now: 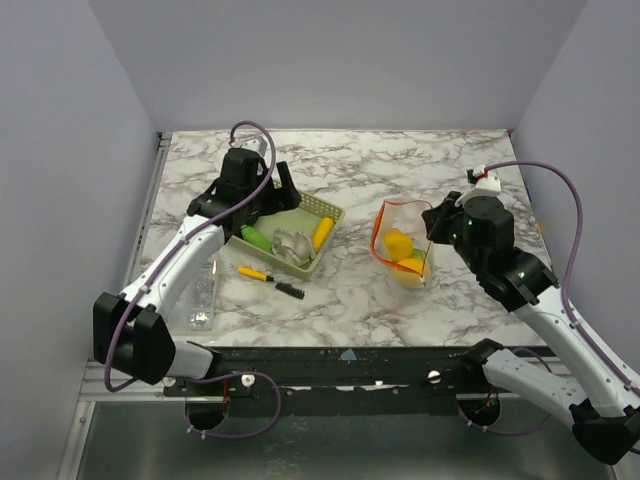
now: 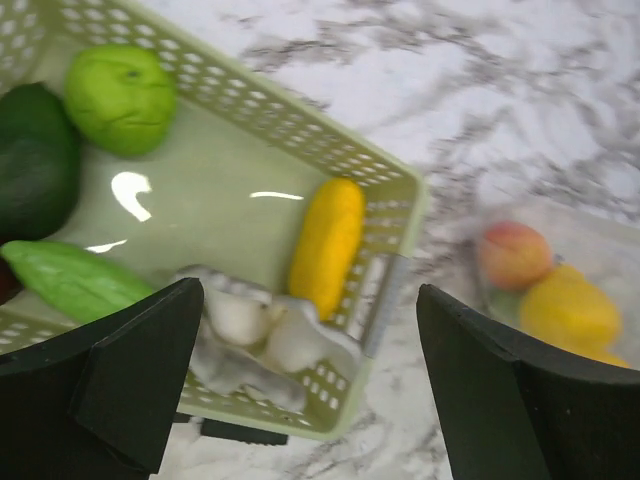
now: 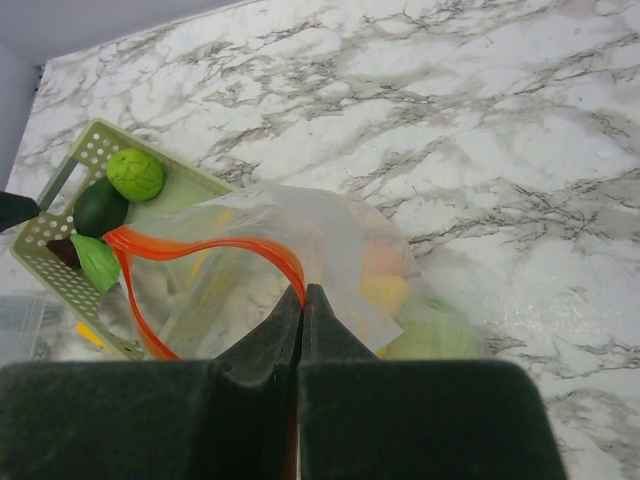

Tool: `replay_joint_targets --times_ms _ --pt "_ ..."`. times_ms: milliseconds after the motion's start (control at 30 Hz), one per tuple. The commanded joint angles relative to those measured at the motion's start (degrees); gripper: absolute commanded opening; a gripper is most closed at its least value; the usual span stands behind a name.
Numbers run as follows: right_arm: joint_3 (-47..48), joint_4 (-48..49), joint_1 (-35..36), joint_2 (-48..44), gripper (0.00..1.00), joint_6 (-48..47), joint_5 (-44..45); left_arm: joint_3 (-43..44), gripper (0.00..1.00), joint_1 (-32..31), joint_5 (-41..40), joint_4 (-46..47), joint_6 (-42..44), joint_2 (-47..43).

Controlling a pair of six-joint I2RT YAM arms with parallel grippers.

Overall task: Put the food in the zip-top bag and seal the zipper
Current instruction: Pick up the fake fruit from the bin.

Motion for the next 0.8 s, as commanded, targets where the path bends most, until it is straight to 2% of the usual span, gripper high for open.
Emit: replay_joint_targets --times_ms 0,133,300,400,600,767 --pt "-0.7 2.7 0.2 -0.7 0.01 0.4 0.8 2.8 0.90 5.0 -16.8 -5.9 -3.5 8.1" --pt "-0.8 2.6 0.2 -1.4 0.01 0.7 0.5 6.6 0.90 8.1 -17.1 -4.6 -8.3 16.3" --pt "-1.0 2.2 0.2 -2.1 0.01 1.5 0.2 10.7 0.89 8.8 -20.7 -0.1 -8.5 24.0" --pt "-1.0 2.0 0.3 -2.1 0.01 1.6 0.2 16.7 0.86 9.6 -16.5 -4.2 -9.9 29.5" --pt "-0.9 2.0 0.3 -1.8 0.01 1.9 0.0 17.8 0.85 9.9 -14.3 -1.9 -14.9 33.1" --pt "-0.7 2.1 0.2 -1.2 0.01 1.8 -0.5 20.6 0.85 10.1 -14.4 -4.6 -19.0 36.4"
